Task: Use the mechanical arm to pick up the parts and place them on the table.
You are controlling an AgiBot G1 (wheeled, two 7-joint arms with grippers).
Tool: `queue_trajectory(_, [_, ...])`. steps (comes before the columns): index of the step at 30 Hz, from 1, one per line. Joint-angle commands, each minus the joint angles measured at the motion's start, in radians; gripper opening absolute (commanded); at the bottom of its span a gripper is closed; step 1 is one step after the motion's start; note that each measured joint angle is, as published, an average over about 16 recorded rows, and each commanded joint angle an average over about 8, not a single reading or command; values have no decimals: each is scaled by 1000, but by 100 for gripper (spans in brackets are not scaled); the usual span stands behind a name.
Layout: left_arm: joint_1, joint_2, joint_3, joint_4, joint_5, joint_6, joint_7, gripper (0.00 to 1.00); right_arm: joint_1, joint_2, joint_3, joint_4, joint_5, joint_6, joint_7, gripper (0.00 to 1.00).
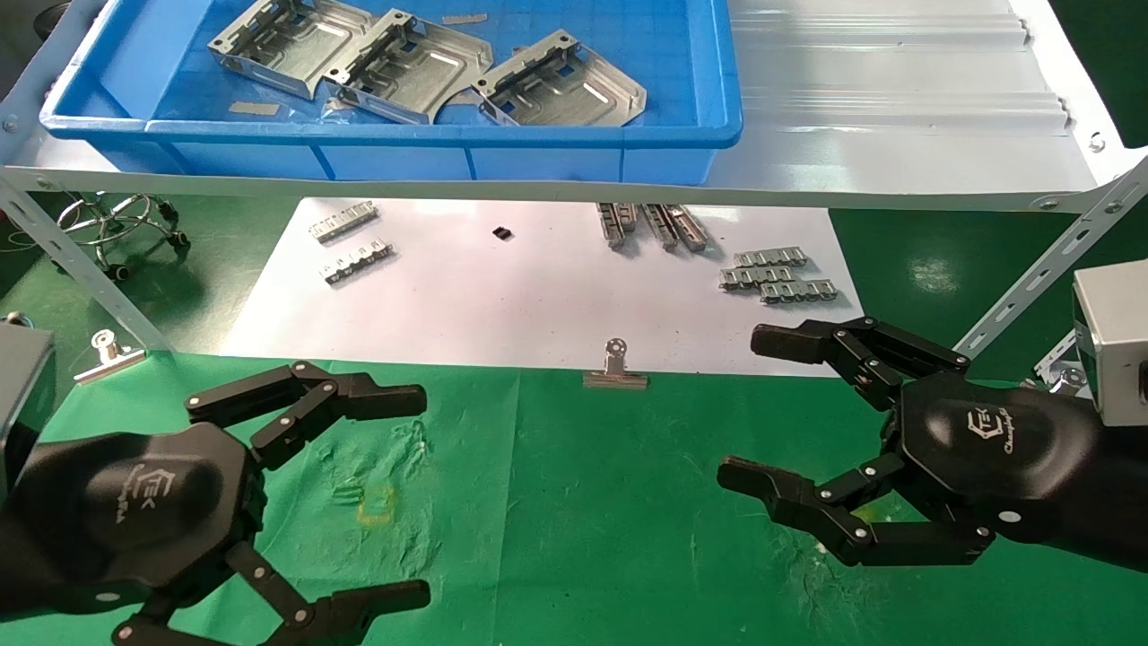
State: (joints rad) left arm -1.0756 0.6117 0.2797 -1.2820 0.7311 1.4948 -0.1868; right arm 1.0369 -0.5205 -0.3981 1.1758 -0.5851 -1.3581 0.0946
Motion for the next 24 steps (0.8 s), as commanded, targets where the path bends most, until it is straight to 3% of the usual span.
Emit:
queue_trajectory(1, [0, 0, 0, 0, 0, 0, 0, 100, 0, 0, 0, 0, 0, 0, 0, 100])
queue_trajectory(10, [0, 0, 0, 0, 0, 0, 0, 100, 0, 0, 0, 0, 0, 0, 0, 100])
queue_trajectory(11, [0, 0, 0, 0, 0, 0, 0, 100, 0, 0, 0, 0, 0, 0, 0, 95])
queue_trajectory(18, [1, 1, 1, 4, 5, -5, 1, 100, 0, 0, 0, 0, 0, 0, 0, 10])
queue_trajectory(19, [0, 3, 2, 7, 10, -11, 2, 100, 0, 0, 0, 0, 0, 0, 0, 1])
queue_trajectory(24, [-18, 35, 10, 39, 43, -55, 14, 100, 0, 0, 0, 0, 0, 0, 0, 0])
